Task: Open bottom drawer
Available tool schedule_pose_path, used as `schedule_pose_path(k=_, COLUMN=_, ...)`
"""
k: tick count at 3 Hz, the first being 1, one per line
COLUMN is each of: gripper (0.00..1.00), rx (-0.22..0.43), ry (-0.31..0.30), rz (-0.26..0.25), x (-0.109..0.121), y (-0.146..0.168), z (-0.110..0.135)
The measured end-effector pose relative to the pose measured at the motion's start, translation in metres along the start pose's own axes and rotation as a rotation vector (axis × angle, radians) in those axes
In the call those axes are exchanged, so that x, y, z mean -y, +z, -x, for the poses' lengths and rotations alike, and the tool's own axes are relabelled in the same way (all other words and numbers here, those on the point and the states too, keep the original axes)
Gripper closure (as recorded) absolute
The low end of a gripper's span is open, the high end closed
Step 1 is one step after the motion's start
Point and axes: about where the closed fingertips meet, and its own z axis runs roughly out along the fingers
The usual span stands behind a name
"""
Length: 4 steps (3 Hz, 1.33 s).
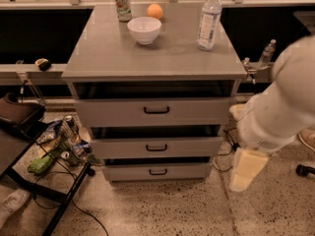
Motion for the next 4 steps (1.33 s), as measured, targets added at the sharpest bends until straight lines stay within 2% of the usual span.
schedule_pose_path(k=1, gripper=0.00, rx=-0.027, ry=0.001, rz=0.015, x=-0.027, y=0.077, z=-0.010)
schedule_pose_path(k=2, gripper=0.00, rx=-0.062, ry=0.001, rz=0.015, x=-0.037, y=0.142, z=-0.019)
schedule_pose_path(k=3, gripper=0.00, rx=-0.062, ry=0.001, rz=0.015, x=-0.037, y=0.142, z=-0.019)
schedule_pose_path(k=4, gripper=0.00, rx=-0.062, ry=-0.006, rz=0.017, x=-0.033, y=0.179, z=-0.005)
